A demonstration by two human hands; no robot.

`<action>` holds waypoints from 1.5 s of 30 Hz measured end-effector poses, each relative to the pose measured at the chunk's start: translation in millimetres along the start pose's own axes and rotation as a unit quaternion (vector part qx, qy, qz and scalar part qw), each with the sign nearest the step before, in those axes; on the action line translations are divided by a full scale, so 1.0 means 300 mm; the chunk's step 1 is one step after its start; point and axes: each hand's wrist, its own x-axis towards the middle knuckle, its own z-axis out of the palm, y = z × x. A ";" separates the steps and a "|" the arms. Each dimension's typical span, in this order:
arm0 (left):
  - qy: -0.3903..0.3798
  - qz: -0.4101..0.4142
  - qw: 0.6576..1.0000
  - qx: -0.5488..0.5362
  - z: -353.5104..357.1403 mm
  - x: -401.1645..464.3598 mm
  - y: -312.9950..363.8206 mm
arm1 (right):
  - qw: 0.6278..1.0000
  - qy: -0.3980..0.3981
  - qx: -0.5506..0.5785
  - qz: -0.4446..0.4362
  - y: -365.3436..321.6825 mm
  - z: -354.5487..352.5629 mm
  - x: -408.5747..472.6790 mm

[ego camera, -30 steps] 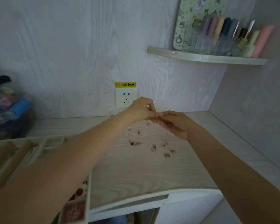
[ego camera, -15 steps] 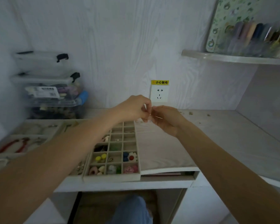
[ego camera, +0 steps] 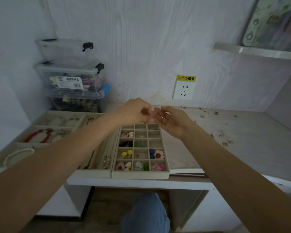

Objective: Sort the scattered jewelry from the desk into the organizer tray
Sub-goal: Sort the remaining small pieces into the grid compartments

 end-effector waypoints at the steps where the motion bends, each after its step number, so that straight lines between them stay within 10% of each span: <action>1: -0.005 -0.006 1.000 0.019 -0.001 -0.005 -0.005 | 1.000 0.004 0.019 -0.005 0.004 0.002 0.008; 12: -0.012 -0.047 0.998 -0.050 0.005 0.012 -0.053 | 0.994 0.019 -0.098 0.046 -0.007 -0.023 0.055; 18: -0.001 -0.033 0.994 -0.102 0.012 0.079 -0.066 | 0.907 -0.048 -0.419 -0.007 -0.032 -0.043 0.076; 28: -0.015 -0.100 0.983 -0.152 0.041 0.130 -0.100 | 0.851 -0.037 -0.524 -0.028 -0.033 -0.055 0.129; 45: -0.056 -0.064 0.993 0.078 0.056 0.138 -0.112 | 0.557 0.047 -0.820 -0.123 0.007 -0.007 0.161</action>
